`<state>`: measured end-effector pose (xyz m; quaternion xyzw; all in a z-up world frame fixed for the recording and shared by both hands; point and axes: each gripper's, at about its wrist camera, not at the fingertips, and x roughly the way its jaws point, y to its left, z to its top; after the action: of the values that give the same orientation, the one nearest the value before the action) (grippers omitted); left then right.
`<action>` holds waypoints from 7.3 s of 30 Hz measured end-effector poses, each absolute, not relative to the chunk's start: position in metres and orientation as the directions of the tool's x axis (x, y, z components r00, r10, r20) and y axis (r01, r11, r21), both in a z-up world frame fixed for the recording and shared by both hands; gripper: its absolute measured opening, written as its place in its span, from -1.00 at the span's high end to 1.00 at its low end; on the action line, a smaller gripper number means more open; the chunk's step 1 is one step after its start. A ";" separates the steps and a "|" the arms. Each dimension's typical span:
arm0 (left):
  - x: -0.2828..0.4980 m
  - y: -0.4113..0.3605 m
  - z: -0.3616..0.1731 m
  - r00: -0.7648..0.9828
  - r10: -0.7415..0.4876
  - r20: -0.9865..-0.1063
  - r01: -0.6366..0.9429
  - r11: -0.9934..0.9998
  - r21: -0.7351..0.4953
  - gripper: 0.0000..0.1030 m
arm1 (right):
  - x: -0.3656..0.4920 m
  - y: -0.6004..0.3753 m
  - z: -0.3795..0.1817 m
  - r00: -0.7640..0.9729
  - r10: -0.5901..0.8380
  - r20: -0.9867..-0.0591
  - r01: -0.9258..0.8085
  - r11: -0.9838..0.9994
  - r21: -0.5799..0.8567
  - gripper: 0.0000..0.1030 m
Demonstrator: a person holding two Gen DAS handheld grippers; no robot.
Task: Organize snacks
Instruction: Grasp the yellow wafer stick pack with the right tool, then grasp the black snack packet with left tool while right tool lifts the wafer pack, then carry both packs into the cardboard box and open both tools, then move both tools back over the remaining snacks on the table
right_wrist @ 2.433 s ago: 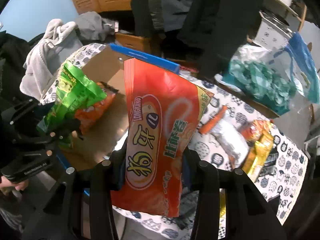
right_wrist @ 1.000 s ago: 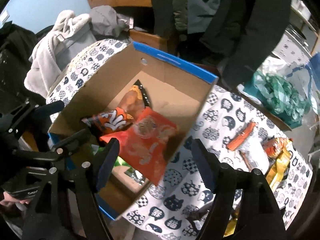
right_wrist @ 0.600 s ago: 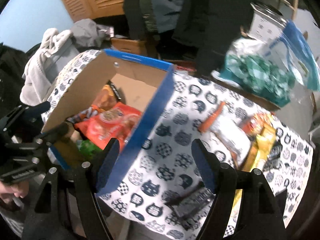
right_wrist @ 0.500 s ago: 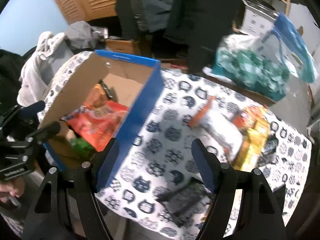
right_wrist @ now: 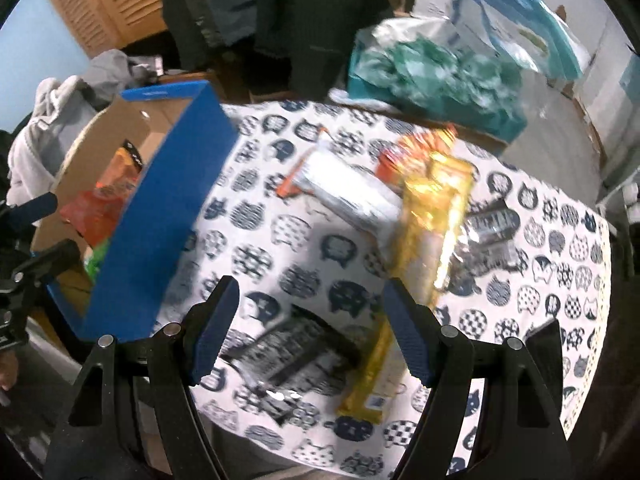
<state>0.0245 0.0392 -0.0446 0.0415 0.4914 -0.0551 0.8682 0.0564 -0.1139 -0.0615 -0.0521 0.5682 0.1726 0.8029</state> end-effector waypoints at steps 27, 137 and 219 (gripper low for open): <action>0.060 -0.037 -0.120 0.359 -0.057 -0.932 0.253 0.967 0.038 -0.48 | 0.051 -0.165 -0.139 0.248 0.137 -0.959 -0.261 0.963 0.070 0.07; 0.009 0.048 -0.020 0.605 0.015 -0.796 0.173 0.973 0.150 -0.24 | 0.047 -0.077 -0.024 0.329 0.292 -0.898 -0.414 0.899 0.141 0.40; 0.023 0.019 -0.047 0.542 -0.026 -0.840 0.267 0.953 0.142 -0.58 | 0.067 -0.113 -0.057 0.299 0.226 -0.927 -0.338 0.934 0.118 -0.39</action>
<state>0.0235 0.0188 -0.0466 0.1275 0.4712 -0.0843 0.8687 0.0674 -0.1128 -0.0567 -0.0498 0.5655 0.1753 0.8043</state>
